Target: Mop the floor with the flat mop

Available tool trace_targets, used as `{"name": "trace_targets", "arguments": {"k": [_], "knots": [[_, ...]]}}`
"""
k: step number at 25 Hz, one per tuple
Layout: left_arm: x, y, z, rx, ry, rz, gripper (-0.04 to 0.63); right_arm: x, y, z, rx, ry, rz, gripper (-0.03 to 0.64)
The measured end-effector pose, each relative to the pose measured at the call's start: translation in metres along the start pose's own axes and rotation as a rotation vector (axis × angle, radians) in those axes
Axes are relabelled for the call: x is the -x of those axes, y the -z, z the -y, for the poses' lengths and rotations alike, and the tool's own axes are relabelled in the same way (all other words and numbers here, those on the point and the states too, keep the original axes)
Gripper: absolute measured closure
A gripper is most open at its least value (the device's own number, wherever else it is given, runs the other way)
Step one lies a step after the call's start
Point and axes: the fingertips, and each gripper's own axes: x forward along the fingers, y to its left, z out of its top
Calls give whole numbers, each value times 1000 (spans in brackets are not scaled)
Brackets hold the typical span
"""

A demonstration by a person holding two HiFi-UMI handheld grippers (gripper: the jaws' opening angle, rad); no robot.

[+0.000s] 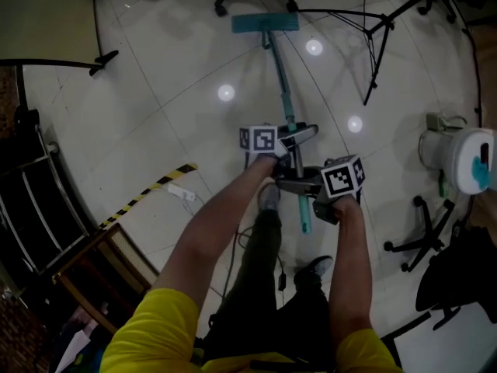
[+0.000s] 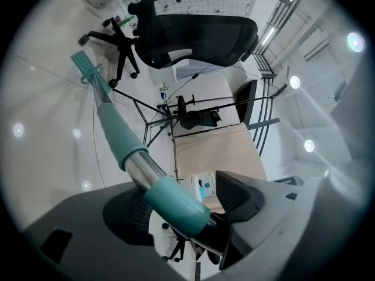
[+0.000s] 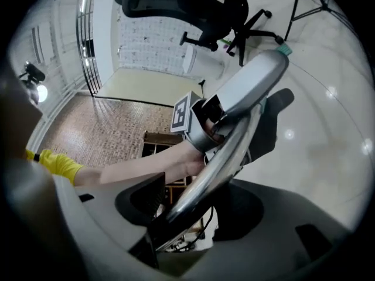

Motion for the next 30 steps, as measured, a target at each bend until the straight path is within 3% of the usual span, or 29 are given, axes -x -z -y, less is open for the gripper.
{"name": "trace_targets", "arguments": {"k": [3, 6, 9, 15, 17, 20, 23, 27, 30], "knots": [[2, -22, -6, -7, 1, -31, 278, -10, -24, 0, 1, -16, 46, 364], [20, -3, 11, 17, 37, -13, 278, -20, 0, -21, 22, -2, -11, 347], [50, 48, 49, 74, 48, 31, 278, -19, 63, -59, 0, -8, -68, 336], [99, 201, 118, 223, 15, 208, 276, 20, 219, -136, -64, 2, -241, 333], [114, 228, 139, 278, -31, 269, 276, 34, 257, -151, -88, -8, -333, 333], [126, 243, 137, 261, -52, 363, 277, 35, 287, -138, -72, 19, -423, 343], [124, 210, 115, 204, -14, 418, 278, 23, 260, -109, -43, 59, -405, 370], [138, 115, 60, 157, -2, 456, 276, -25, 159, -83, 19, 43, -323, 365], [154, 40, 13, 104, -18, 406, 278, -75, 85, -65, 47, 29, -272, 371]]}}
